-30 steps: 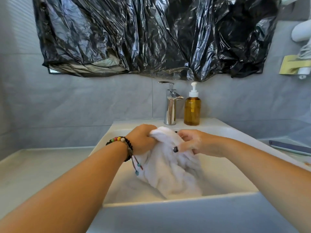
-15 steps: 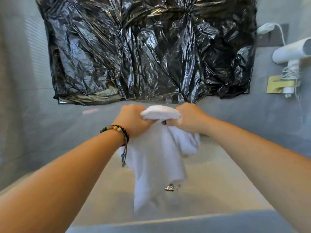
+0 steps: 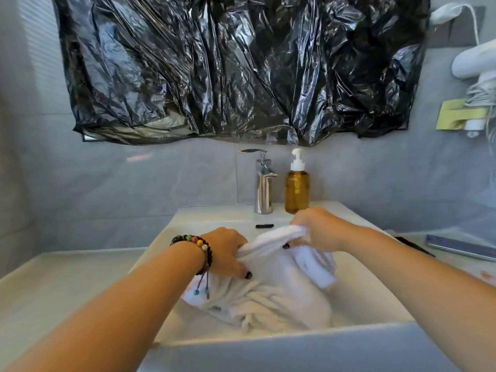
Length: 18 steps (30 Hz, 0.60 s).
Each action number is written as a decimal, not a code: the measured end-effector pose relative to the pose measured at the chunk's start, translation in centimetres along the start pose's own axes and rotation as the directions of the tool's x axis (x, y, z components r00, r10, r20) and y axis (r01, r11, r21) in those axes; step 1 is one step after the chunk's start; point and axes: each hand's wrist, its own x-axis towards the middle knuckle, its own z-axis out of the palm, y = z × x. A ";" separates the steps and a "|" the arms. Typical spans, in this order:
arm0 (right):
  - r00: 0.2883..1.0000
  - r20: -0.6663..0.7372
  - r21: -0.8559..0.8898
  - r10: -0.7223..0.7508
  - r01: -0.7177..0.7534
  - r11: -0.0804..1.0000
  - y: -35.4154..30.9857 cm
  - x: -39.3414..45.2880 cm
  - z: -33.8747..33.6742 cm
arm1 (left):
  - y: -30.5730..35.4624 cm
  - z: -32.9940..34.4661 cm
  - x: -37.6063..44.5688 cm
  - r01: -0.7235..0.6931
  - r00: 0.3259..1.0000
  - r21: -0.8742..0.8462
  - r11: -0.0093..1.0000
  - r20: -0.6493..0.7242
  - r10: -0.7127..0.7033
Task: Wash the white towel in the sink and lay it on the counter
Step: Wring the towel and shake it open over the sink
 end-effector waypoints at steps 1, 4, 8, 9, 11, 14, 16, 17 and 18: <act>1.000 -0.015 0.064 -0.011 0.012 0.998 0.8 0.0 1.0 | -0.2 0.4 0.2 0.009 1.000 -0.024 1.000 0.028 -0.009; 0.991 -0.130 0.258 -0.033 0.066 0.964 1.6 0.0 2.1 | -1.0 0.7 1.1 0.040 0.999 -0.015 0.999 0.001 -0.040; 0.969 -0.247 0.355 0.019 0.072 0.932 1.8 0.2 1.8 | -1.2 0.7 1.2 0.142 0.940 0.076 0.987 -0.322 -0.110; 0.965 -0.261 0.333 0.033 0.058 0.941 1.9 0.2 1.6 | -1.2 0.5 1.0 0.152 0.918 0.062 0.987 -0.380 -0.117; 0.958 -0.285 0.284 0.040 0.044 0.958 2.1 0.0 0.5 | -1.2 -0.5 0.5 0.128 0.906 0.019 0.992 -0.409 -0.109; 0.973 -0.228 0.189 0.038 0.005 0.982 1.3 -0.2 -2.8 | -0.6 -3.1 0.2 0.058 0.948 -0.033 0.998 -0.311 -0.066; 0.990 -0.138 0.124 0.035 -0.018 0.992 0.4 0.0 -5.4 | 0.0 -5.6 0.1 0.027 0.963 -0.010 1.000 -0.267 -0.029; 0.991 -0.126 0.105 0.044 -0.031 0.994 0.0 0.0 -6.6 | 0.3 -6.9 -0.2 0.019 0.959 -0.005 1.000 -0.283 -0.019; 0.988 -0.142 0.097 0.056 -0.043 0.994 -0.4 -0.1 -8.0 | 0.5 -8.2 -0.4 0.014 0.946 -0.015 1.000 -0.325 -0.018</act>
